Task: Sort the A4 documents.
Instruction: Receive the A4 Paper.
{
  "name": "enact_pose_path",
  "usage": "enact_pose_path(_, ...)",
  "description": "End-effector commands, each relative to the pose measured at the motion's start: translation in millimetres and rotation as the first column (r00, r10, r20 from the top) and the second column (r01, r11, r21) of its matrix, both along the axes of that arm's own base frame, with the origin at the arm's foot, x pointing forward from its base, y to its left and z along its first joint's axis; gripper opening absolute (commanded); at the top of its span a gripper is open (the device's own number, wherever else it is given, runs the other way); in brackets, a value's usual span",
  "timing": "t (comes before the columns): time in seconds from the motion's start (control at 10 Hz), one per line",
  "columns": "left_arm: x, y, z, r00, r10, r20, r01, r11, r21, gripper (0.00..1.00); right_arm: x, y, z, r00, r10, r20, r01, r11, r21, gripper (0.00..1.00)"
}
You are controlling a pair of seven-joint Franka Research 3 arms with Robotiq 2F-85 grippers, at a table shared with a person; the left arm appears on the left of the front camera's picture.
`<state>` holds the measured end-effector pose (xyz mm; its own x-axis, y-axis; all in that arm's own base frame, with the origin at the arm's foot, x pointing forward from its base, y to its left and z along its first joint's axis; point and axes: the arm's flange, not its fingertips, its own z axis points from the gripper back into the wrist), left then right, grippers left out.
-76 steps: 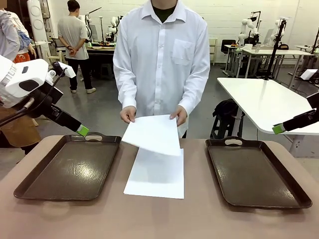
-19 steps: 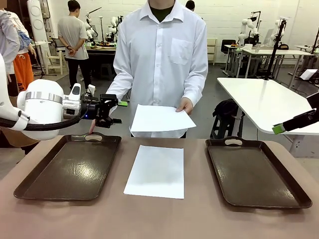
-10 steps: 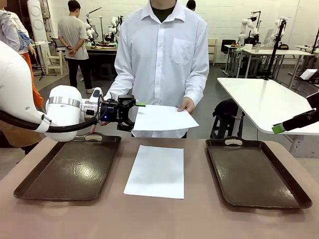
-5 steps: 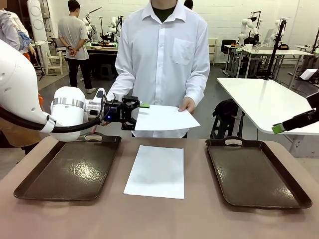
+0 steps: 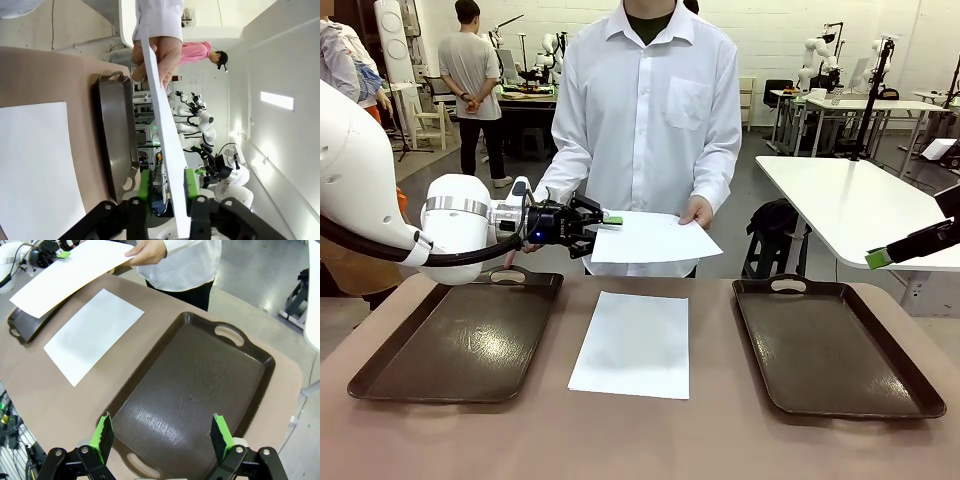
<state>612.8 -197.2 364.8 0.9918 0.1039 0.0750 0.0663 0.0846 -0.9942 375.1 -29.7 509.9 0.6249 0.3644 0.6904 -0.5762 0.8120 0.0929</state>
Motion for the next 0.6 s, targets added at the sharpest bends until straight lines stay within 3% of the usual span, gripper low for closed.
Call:
enact_pose_path(0.0, -0.5, -0.6, 0.0, 1.000, 0.007, -0.018, -0.008, 1.000, -0.028, 0.09, 2.0, -1.1, -2.9, 1.000, 0.010, -0.001, -0.010, 1.000, 0.008, 1.00)
enact_pose_path(0.2, -0.7, 0.4, 0.0, 1.000, 0.007, -0.017, -0.008, 1.000, -0.029, 0.00, 2.0, -1.1, -2.9, 1.000, 0.010, -0.001, -0.010, 1.000, 0.008, 1.00)
enact_pose_path(0.5, -2.0, -0.8, -0.6, 1.000, -0.008, -0.017, 0.008, 1.000, -0.025, 0.00, 2.0, -1.1, -2.9, 1.000, 0.010, -0.001, -0.010, 1.000, 0.008, 1.00)
